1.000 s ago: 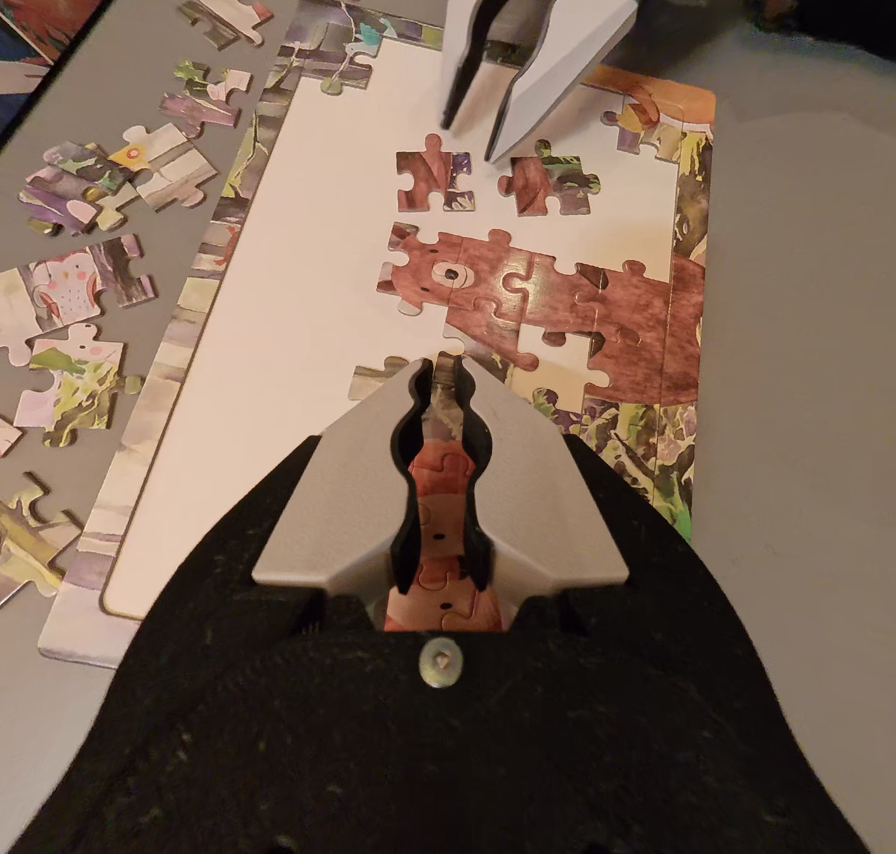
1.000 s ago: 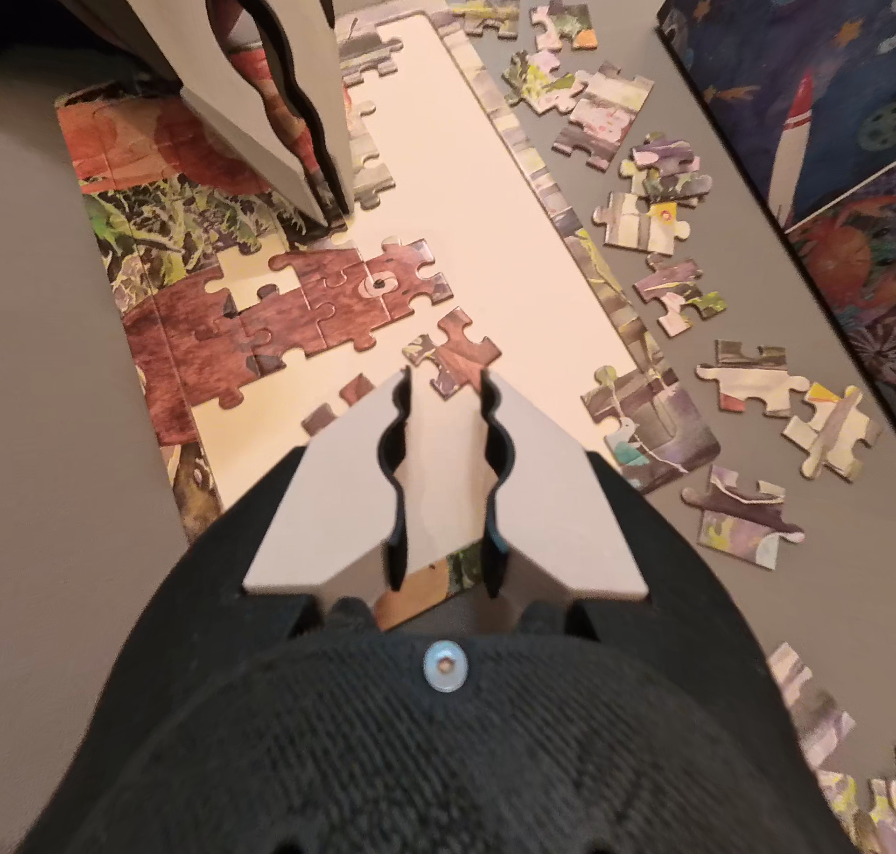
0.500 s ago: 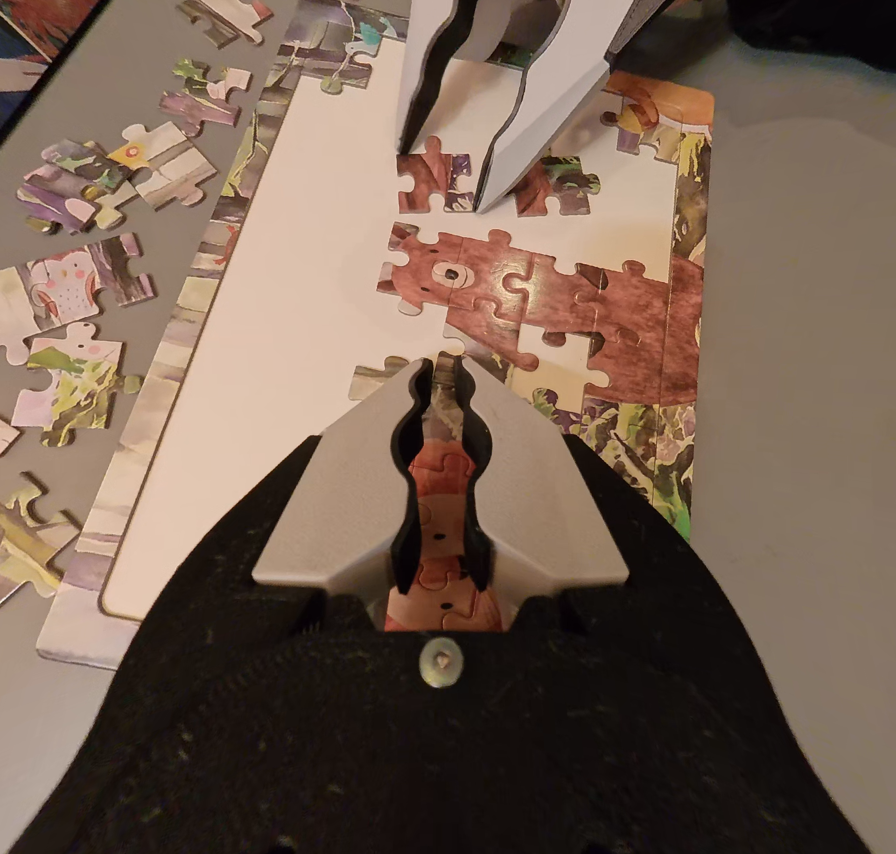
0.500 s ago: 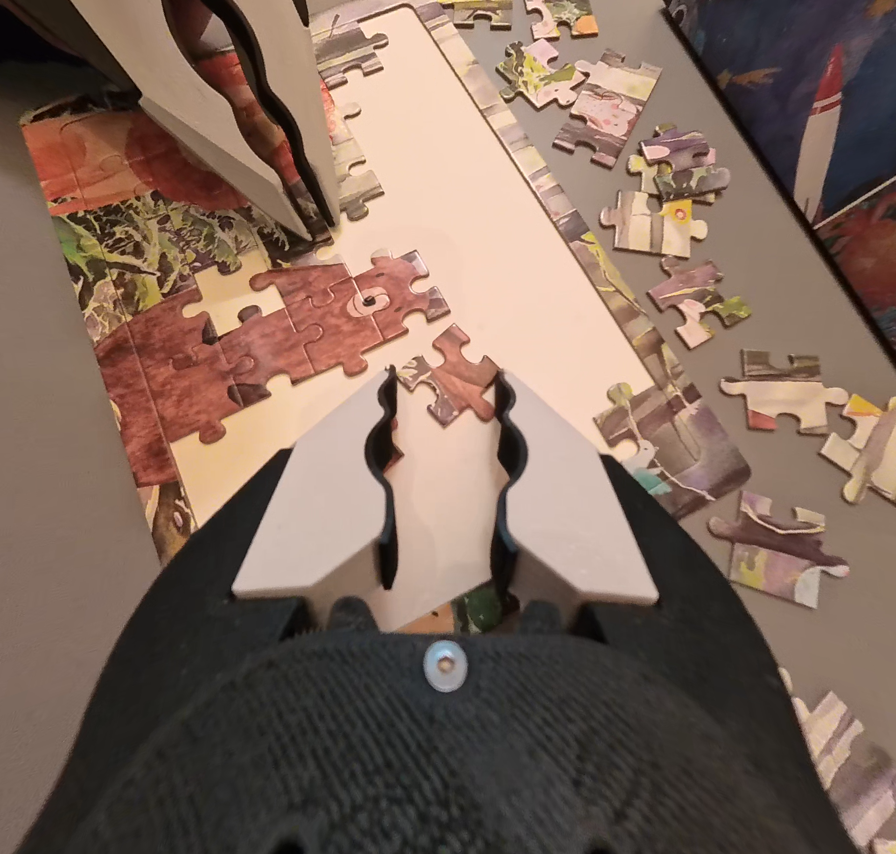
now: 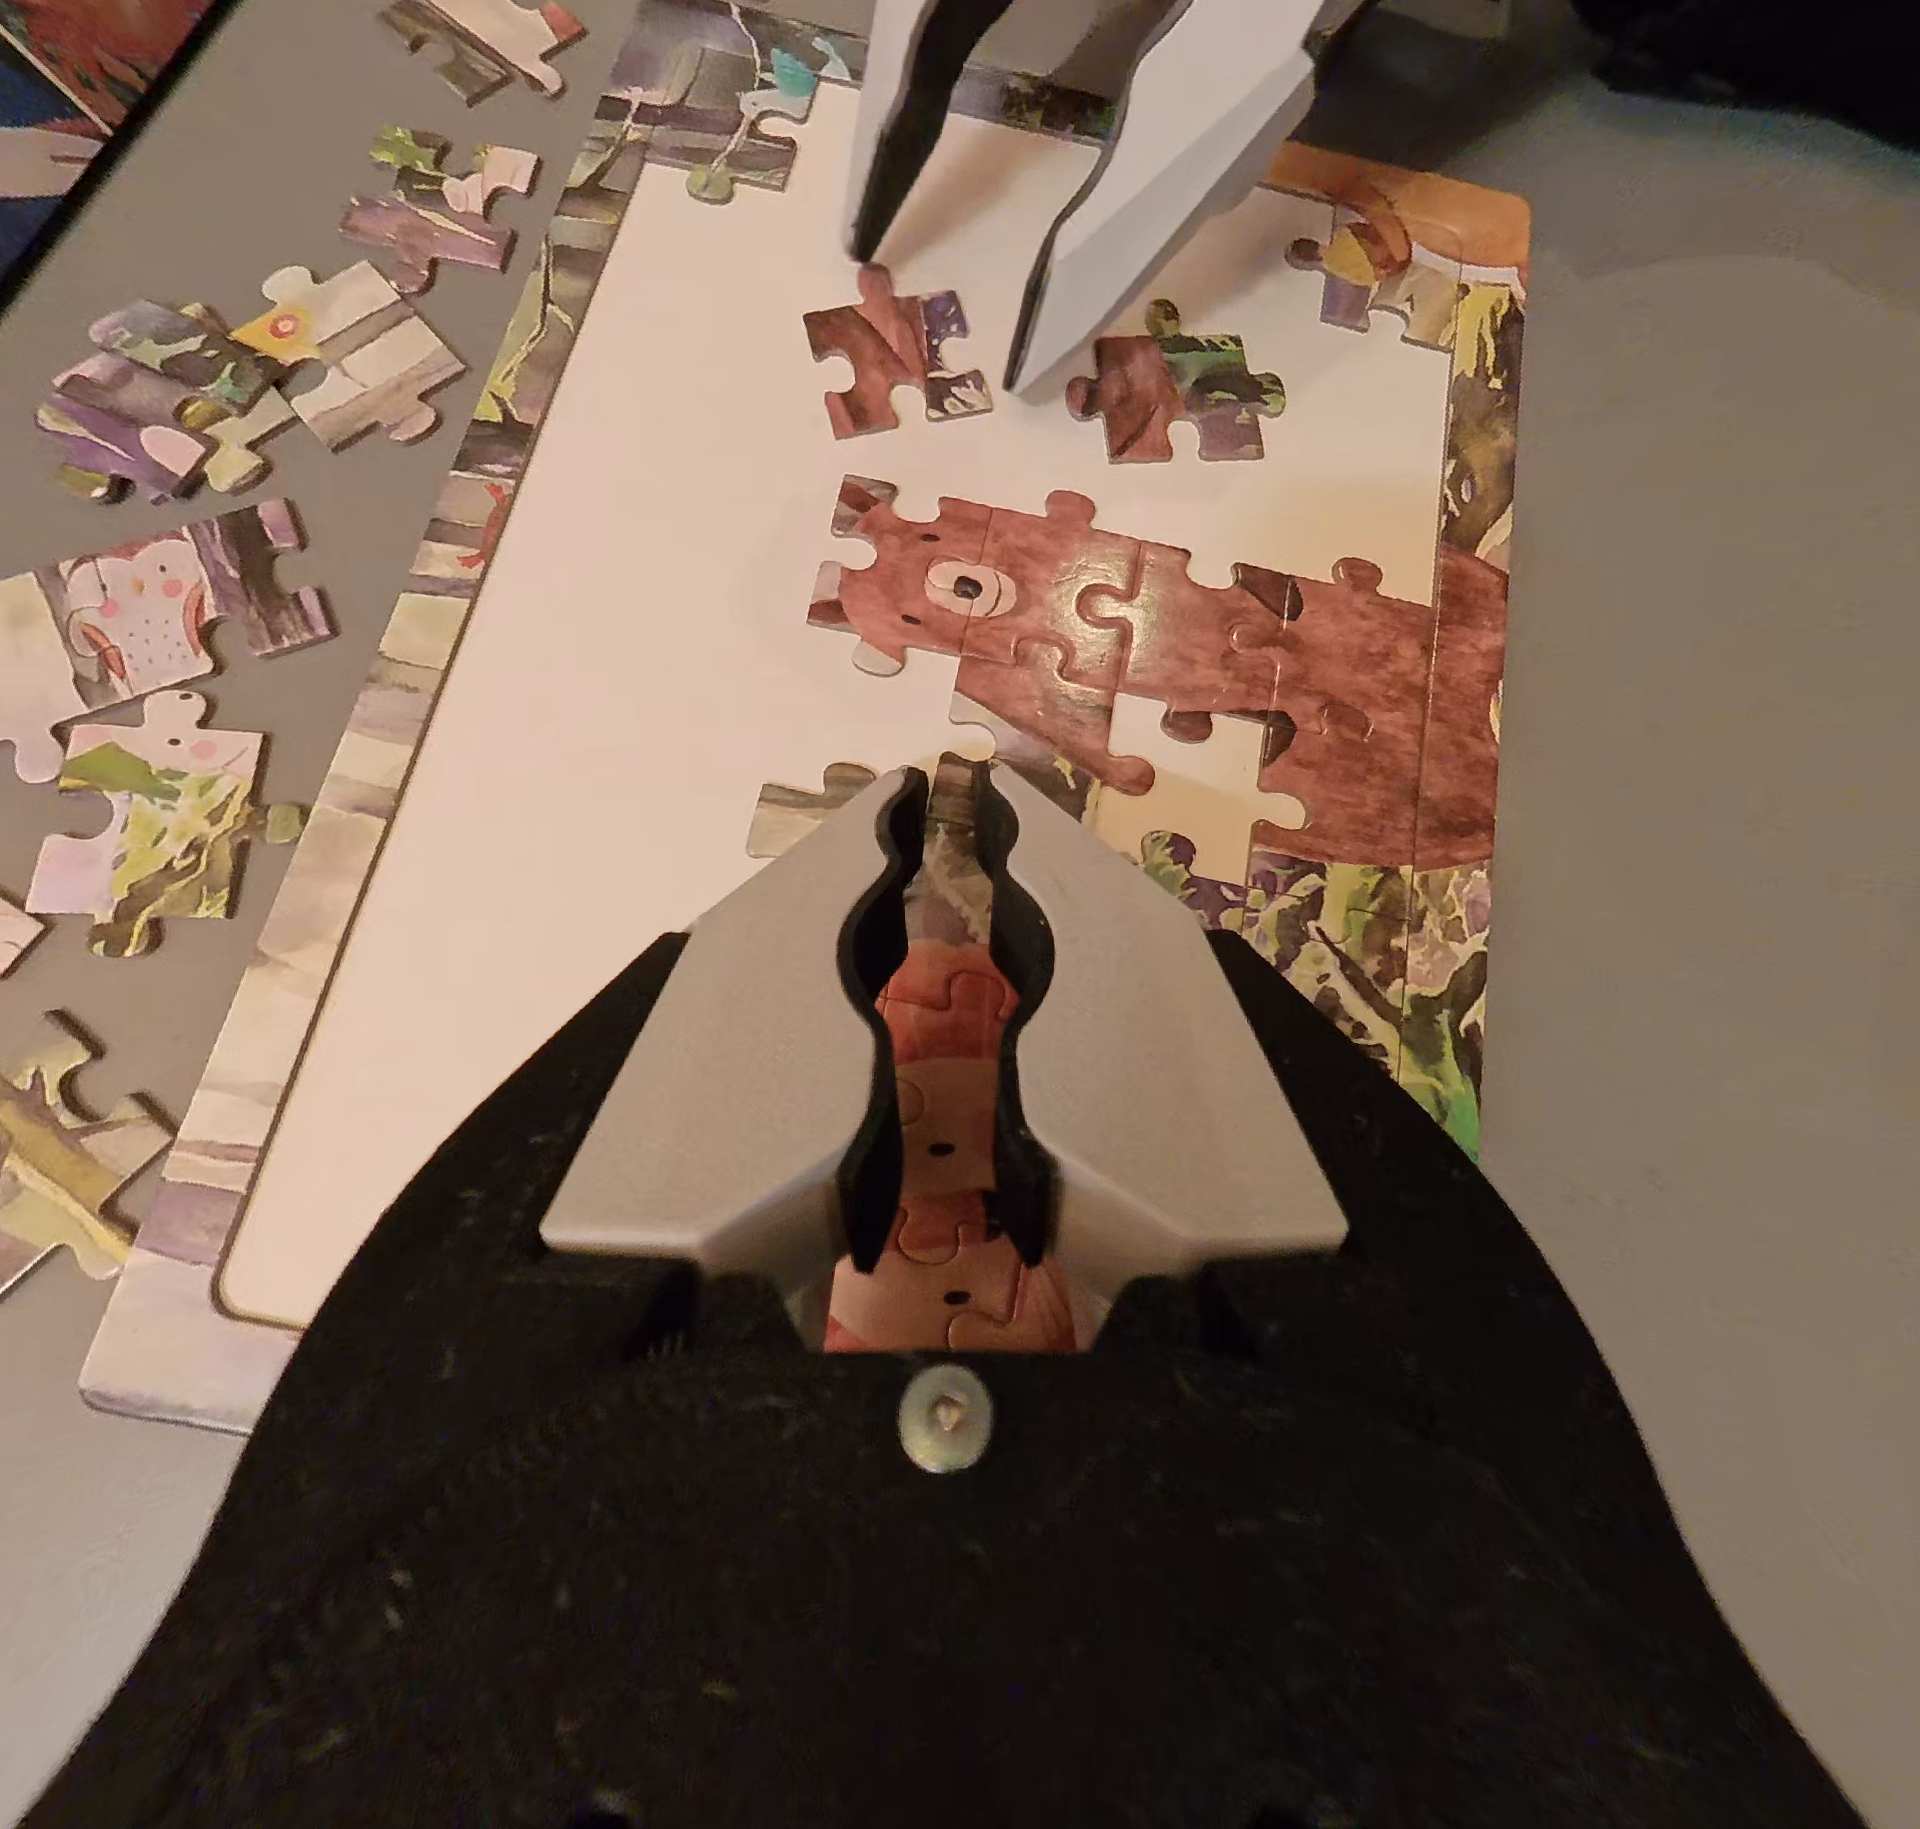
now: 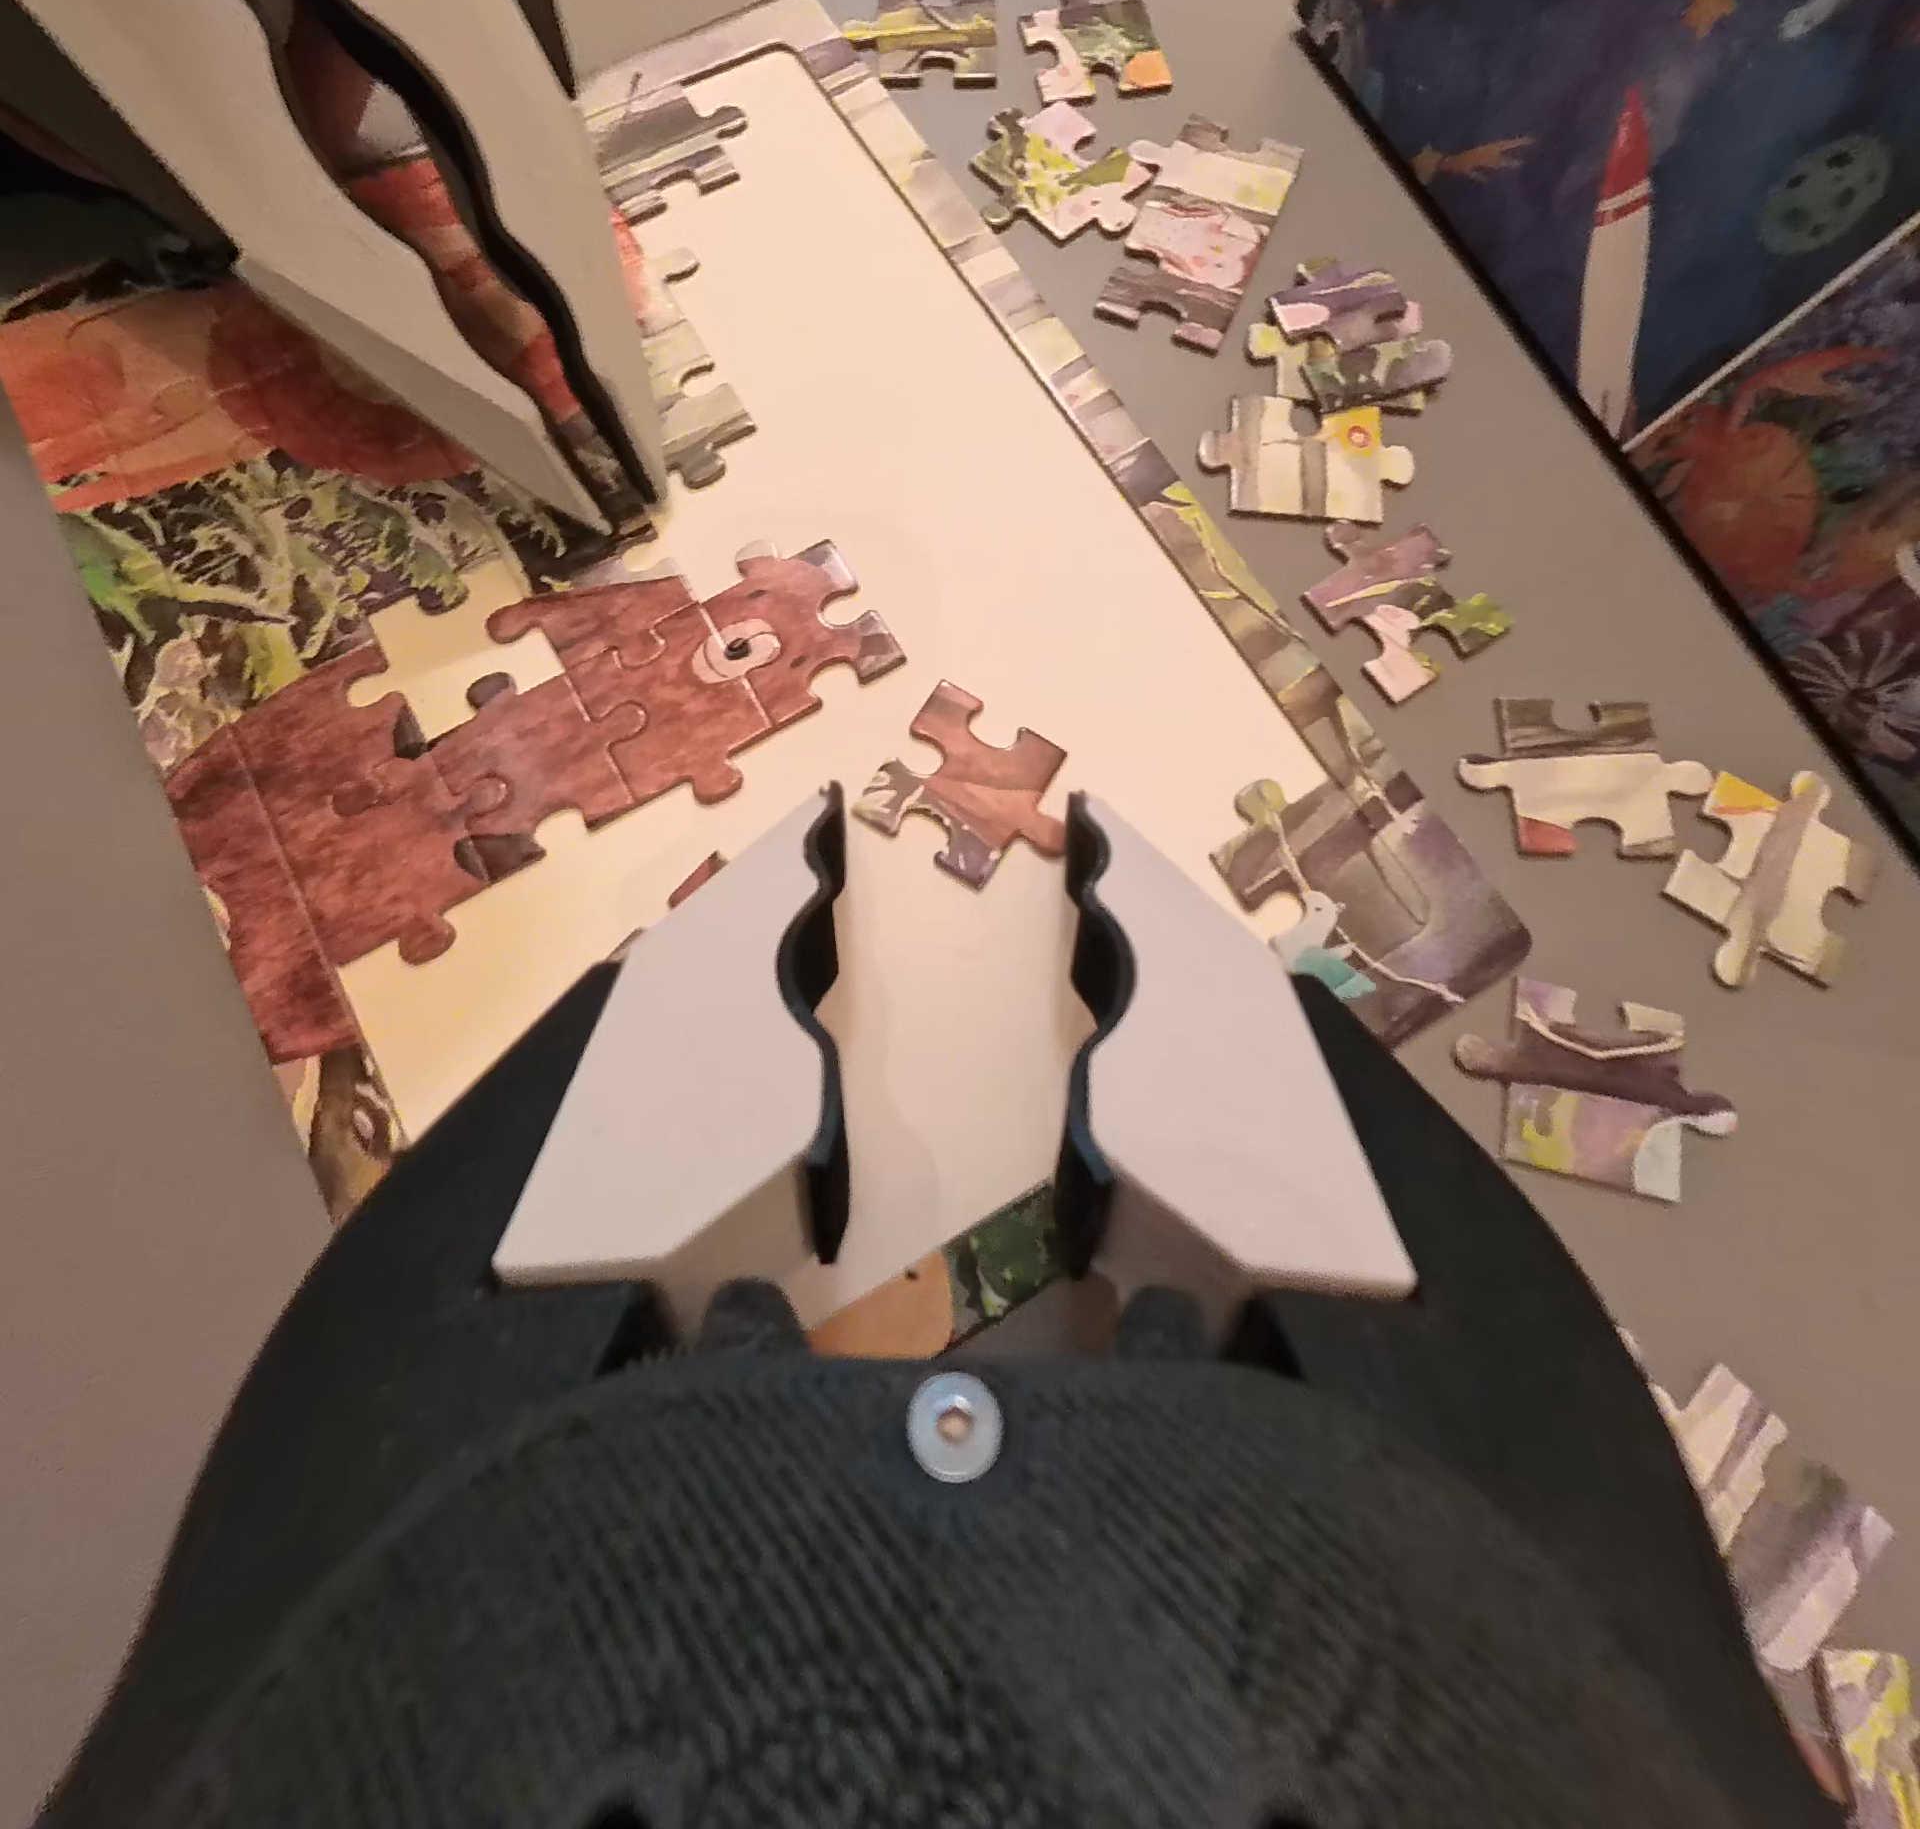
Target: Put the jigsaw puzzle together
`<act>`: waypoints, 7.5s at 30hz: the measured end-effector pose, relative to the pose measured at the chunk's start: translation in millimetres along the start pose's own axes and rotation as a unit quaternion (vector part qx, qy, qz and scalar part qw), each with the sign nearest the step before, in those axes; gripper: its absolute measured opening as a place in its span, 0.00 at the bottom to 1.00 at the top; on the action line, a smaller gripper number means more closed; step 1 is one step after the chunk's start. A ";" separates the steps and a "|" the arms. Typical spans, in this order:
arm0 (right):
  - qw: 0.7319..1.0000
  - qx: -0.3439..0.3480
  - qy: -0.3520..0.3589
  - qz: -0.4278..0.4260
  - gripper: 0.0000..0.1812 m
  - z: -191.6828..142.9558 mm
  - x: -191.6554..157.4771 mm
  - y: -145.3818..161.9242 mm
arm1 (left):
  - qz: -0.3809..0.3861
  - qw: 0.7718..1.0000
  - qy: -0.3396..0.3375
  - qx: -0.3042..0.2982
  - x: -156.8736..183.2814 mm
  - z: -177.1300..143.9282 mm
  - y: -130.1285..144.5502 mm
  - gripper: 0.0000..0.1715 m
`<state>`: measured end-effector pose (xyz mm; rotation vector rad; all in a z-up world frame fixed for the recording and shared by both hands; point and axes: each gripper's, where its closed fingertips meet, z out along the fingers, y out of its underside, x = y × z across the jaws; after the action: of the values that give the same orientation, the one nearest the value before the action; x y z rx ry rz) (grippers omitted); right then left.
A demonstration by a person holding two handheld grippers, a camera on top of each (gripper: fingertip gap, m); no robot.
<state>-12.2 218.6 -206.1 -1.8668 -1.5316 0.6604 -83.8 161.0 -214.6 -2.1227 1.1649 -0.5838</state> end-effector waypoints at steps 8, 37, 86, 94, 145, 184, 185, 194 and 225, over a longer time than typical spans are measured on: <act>1.000 -0.010 0.013 0.005 0.29 5.5 1.6 2.5 | 0.000 1.000 0.000 0.000 0.0 0.1 -0.1 0.06; 0.999 0.001 -0.017 0.034 0.19 -6.2 -16.6 -7.5 | 0.000 1.000 0.000 0.000 -0.2 0.4 -0.1 0.06; 1.000 -0.003 -0.012 -0.001 0.19 -10.0 -32.2 0.7 | 0.001 1.000 -0.001 0.000 -0.9 0.8 0.0 0.06; 0.998 0.024 0.050 0.029 0.20 -50.4 6.3 1.5 | 0.003 1.000 -0.003 0.000 -0.9 0.8 -0.1 0.06; 0.996 -0.064 0.003 -0.067 0.19 -37.6 -24.6 38.4 | 0.003 1.000 -0.003 0.000 -0.6 0.4 0.0 0.06; 0.995 -0.068 0.001 -0.071 0.19 -37.4 -26.3 39.9 | 0.003 1.000 -0.003 0.000 -0.7 0.5 0.0 0.06; 0.995 -0.068 0.001 -0.071 0.19 -37.3 -26.3 39.8 | 0.003 1.000 -0.003 0.000 -0.7 0.5 0.0 0.06; 0.995 -0.068 0.006 -0.074 0.19 -37.7 -25.1 39.5 | 0.003 1.000 -0.003 0.000 -0.7 0.4 0.2 0.06; 0.994 -0.029 -0.063 -0.085 0.19 -19.0 -71.0 16.4 | 0.001 1.000 -0.001 0.000 -0.7 0.3 0.0 0.06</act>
<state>-1.8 144.0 -205.9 -1.7388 -1.7864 0.6724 -83.9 161.7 -214.9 -2.1213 1.1655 -0.5811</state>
